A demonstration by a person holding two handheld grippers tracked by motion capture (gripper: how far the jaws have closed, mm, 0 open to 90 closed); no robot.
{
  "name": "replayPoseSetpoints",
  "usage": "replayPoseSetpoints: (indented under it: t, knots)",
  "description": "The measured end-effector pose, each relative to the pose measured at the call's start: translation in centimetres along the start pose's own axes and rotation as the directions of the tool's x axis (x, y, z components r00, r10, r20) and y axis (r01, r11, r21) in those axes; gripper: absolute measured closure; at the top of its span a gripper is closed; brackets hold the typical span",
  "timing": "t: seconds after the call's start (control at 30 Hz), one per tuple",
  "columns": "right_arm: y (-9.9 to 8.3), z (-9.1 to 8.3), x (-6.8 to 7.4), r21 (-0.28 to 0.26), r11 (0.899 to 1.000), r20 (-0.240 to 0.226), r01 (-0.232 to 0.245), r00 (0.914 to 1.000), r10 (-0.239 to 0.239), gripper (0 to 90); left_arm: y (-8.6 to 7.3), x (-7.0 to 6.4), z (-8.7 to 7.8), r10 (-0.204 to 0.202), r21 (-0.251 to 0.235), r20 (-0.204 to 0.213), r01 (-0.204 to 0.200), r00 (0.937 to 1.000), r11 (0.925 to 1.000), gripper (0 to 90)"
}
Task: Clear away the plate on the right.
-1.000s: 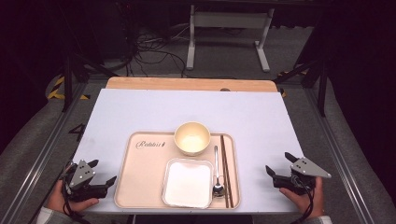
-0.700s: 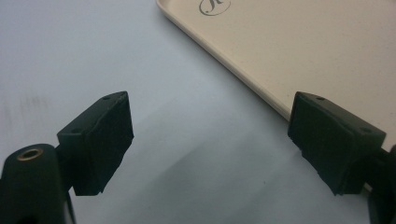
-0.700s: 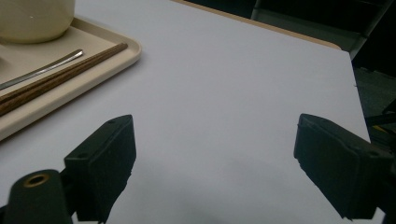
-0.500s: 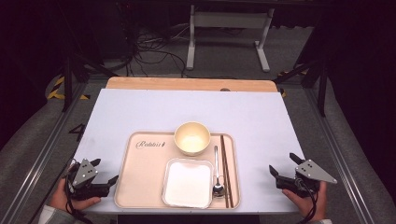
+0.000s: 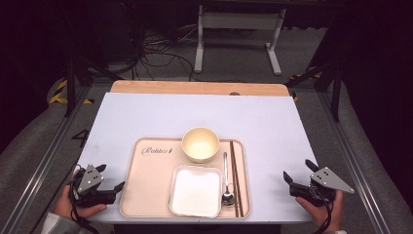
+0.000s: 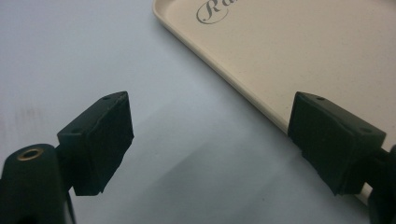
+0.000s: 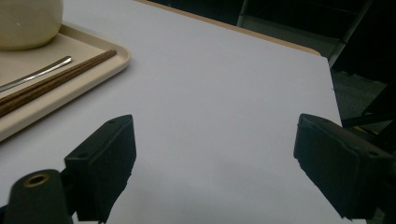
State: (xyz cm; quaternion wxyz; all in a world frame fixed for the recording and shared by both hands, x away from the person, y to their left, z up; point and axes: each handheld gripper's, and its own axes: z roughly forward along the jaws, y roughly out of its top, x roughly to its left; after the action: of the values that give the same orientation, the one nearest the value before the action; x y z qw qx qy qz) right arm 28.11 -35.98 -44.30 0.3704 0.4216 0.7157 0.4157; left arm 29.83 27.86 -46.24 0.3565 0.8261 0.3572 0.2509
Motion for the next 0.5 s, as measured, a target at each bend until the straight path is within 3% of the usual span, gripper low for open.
replayPoseSetpoints:
  t: [0.5]
  knots:
    - [0.16,-0.19,-0.14,-0.016,1.0,0.024,0.002,0.9997,-0.002,13.9,0.07,0.21,0.21,-0.002,-0.001,-0.007,0.002,1.0,1.0,14.9]
